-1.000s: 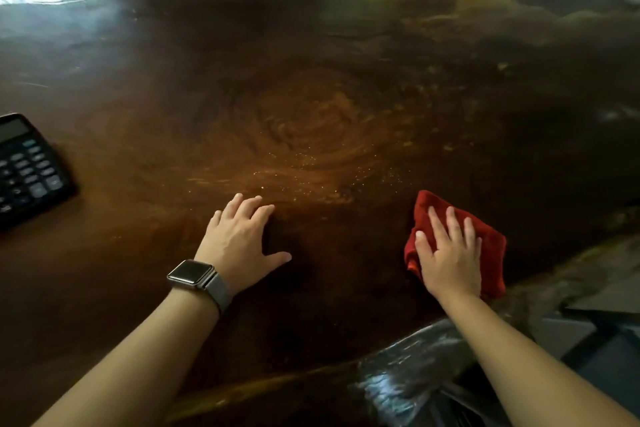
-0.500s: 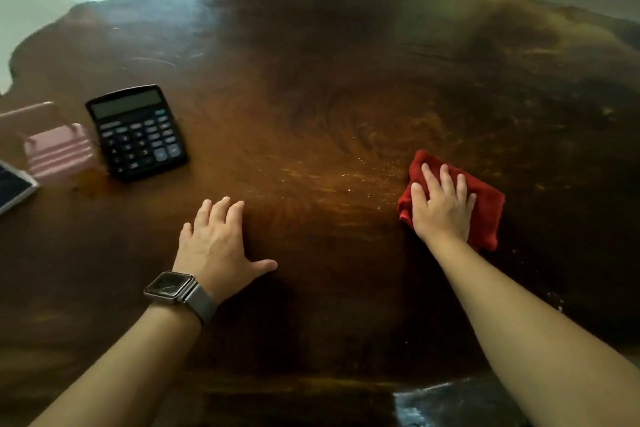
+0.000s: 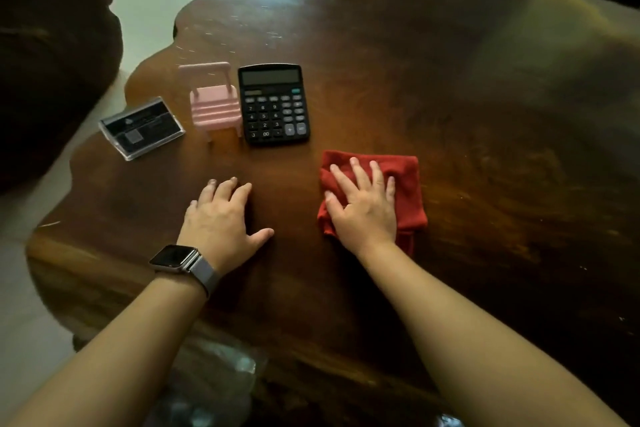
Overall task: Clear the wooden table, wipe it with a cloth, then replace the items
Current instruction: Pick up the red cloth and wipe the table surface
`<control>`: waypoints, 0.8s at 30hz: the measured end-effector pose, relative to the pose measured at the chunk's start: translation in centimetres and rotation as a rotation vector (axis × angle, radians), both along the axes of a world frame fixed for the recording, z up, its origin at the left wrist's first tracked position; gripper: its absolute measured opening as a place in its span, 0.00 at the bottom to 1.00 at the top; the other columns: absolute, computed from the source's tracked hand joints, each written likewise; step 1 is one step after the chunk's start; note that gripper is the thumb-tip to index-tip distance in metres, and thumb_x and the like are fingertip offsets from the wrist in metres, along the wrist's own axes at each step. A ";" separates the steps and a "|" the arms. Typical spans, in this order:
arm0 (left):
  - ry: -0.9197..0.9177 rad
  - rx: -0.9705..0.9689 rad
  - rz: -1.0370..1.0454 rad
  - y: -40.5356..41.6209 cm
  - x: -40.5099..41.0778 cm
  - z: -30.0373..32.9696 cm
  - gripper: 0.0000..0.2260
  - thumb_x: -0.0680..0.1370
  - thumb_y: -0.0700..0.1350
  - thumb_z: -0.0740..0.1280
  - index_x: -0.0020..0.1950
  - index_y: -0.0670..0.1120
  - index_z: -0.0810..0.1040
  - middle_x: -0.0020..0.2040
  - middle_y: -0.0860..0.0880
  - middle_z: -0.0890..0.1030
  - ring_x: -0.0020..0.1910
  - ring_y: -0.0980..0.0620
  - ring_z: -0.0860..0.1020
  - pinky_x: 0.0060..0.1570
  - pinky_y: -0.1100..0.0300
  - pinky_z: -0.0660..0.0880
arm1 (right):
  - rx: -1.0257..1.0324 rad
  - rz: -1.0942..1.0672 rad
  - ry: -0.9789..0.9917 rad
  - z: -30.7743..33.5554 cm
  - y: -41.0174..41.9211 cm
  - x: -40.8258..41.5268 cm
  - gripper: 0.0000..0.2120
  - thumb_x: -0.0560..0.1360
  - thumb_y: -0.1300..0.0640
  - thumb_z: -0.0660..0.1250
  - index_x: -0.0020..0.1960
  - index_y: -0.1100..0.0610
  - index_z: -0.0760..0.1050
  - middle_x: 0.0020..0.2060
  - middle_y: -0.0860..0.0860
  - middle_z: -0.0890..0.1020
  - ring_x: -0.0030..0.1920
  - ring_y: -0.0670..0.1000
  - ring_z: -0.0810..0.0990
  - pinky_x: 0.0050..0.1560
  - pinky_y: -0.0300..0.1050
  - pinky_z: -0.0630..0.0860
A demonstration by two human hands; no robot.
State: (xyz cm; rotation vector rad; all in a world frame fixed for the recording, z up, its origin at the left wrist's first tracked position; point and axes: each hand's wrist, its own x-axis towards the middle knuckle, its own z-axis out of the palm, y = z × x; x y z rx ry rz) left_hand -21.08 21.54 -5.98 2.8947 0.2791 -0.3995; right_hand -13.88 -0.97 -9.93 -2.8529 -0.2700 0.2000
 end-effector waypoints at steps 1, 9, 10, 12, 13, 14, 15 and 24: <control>-0.004 -0.007 0.004 0.3 0.0 0.1 0.41 0.70 0.67 0.68 0.77 0.51 0.60 0.77 0.47 0.62 0.77 0.42 0.57 0.71 0.42 0.63 | 0.005 0.053 -0.006 -0.1 1.5 -0.7 0.28 0.78 0.35 0.52 0.77 0.38 0.62 0.80 0.48 0.62 0.80 0.56 0.49 0.78 0.62 0.40; -0.012 -0.049 -0.072 -2.1 1.9 0.7 0.39 0.71 0.63 0.70 0.77 0.51 0.61 0.77 0.48 0.62 0.77 0.44 0.56 0.71 0.43 0.64 | 0.047 0.242 -0.019 -0.2 2.0 -1.2 0.28 0.78 0.36 0.53 0.77 0.38 0.63 0.80 0.49 0.62 0.80 0.58 0.50 0.78 0.62 0.42; -0.011 -0.052 -0.089 -3.0 2.4 0.8 0.38 0.71 0.62 0.70 0.77 0.51 0.61 0.77 0.48 0.62 0.77 0.44 0.57 0.71 0.43 0.64 | 0.048 0.245 -0.023 -0.2 1.3 -0.8 0.28 0.78 0.37 0.53 0.77 0.38 0.63 0.80 0.49 0.62 0.80 0.58 0.50 0.78 0.63 0.43; -0.014 -0.054 -0.131 -5.4 3.7 0.9 0.37 0.71 0.62 0.70 0.77 0.51 0.62 0.77 0.48 0.63 0.77 0.44 0.57 0.71 0.44 0.64 | 0.042 0.212 -0.030 -0.2 -1.0 0.0 0.27 0.78 0.37 0.52 0.77 0.38 0.62 0.80 0.49 0.61 0.80 0.58 0.51 0.78 0.63 0.45; -0.015 -0.056 -0.145 -6.3 4.2 0.9 0.37 0.71 0.62 0.69 0.76 0.51 0.62 0.77 0.48 0.63 0.77 0.44 0.57 0.71 0.44 0.65 | 0.036 0.197 -0.030 -0.2 -1.9 0.4 0.27 0.79 0.37 0.52 0.77 0.38 0.62 0.80 0.49 0.61 0.80 0.58 0.51 0.78 0.63 0.45; -0.018 -0.057 -0.162 -7.4 4.8 0.9 0.37 0.71 0.62 0.69 0.76 0.51 0.62 0.77 0.48 0.64 0.77 0.44 0.58 0.71 0.44 0.65 | 0.032 0.177 -0.030 -0.2 -3.0 0.9 0.27 0.79 0.37 0.51 0.78 0.38 0.62 0.80 0.49 0.61 0.80 0.58 0.51 0.78 0.63 0.45; -0.020 -0.059 -0.181 -8.7 5.4 0.9 0.37 0.71 0.62 0.69 0.76 0.51 0.63 0.76 0.48 0.64 0.77 0.44 0.58 0.71 0.44 0.65 | 0.033 0.151 -0.032 -0.2 -4.4 1.4 0.27 0.79 0.37 0.52 0.78 0.38 0.62 0.80 0.49 0.61 0.80 0.58 0.51 0.78 0.63 0.45; -0.046 -0.080 -0.330 -20.6 11.0 1.1 0.35 0.71 0.61 0.70 0.75 0.51 0.64 0.75 0.47 0.66 0.76 0.43 0.60 0.70 0.45 0.66 | 0.046 -0.064 -0.048 -0.7 -16.0 6.2 0.26 0.80 0.36 0.52 0.77 0.38 0.62 0.80 0.49 0.61 0.81 0.57 0.51 0.78 0.60 0.42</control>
